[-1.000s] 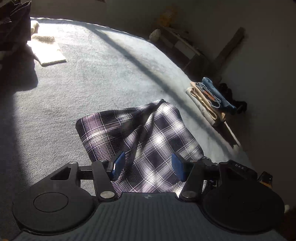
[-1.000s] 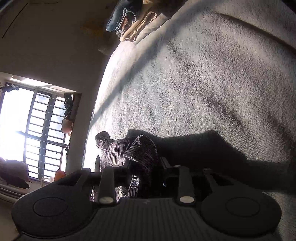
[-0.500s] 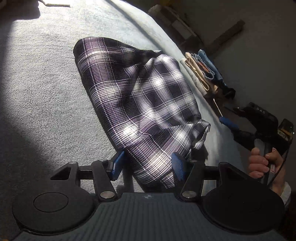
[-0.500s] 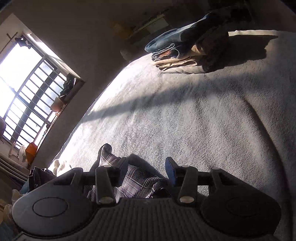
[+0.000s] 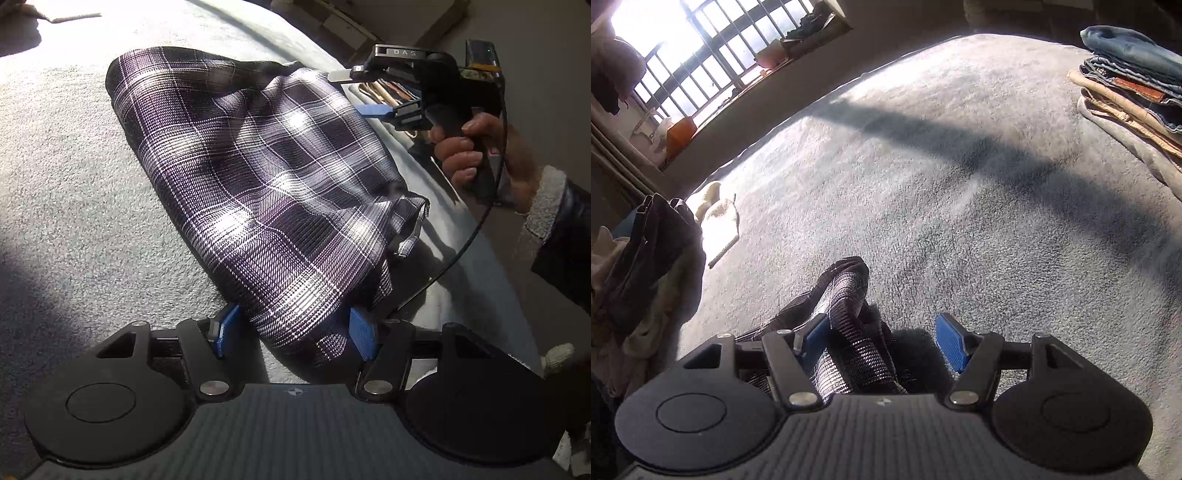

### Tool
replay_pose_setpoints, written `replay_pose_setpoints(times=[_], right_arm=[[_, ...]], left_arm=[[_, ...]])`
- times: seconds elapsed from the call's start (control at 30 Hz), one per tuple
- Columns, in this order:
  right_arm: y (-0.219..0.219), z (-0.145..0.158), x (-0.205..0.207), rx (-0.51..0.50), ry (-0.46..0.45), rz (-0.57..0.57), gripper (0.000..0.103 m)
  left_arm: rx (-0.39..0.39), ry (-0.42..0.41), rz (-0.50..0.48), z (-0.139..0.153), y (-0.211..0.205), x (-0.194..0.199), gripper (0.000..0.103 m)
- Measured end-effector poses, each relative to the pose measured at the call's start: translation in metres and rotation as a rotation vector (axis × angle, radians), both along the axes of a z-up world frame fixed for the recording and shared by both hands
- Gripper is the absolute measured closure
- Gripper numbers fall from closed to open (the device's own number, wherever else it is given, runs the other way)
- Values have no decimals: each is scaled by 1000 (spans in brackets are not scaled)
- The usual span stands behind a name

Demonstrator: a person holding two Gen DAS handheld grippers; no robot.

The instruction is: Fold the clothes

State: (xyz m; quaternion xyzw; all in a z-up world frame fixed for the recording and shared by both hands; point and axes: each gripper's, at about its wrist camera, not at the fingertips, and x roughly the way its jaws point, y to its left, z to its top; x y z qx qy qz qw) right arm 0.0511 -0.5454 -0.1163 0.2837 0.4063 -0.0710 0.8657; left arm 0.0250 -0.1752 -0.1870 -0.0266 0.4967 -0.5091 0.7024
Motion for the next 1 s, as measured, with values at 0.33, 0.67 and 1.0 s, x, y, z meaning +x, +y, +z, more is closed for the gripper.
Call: replay_pose_setpoints(times=[0.33, 0.67, 1.0], right_arm=[[-20, -34, 28, 33, -47, -69, 88], [83, 20, 39, 31, -40, 516, 87], [151, -5, 96, -120, -29, 339, 87]], left_arm=[[27, -75, -31, -2, -11, -13, 39], [-10, -114, -37, -7, -11, -21, 36], [-47, -92, -27, -11, -6, -21, 36]])
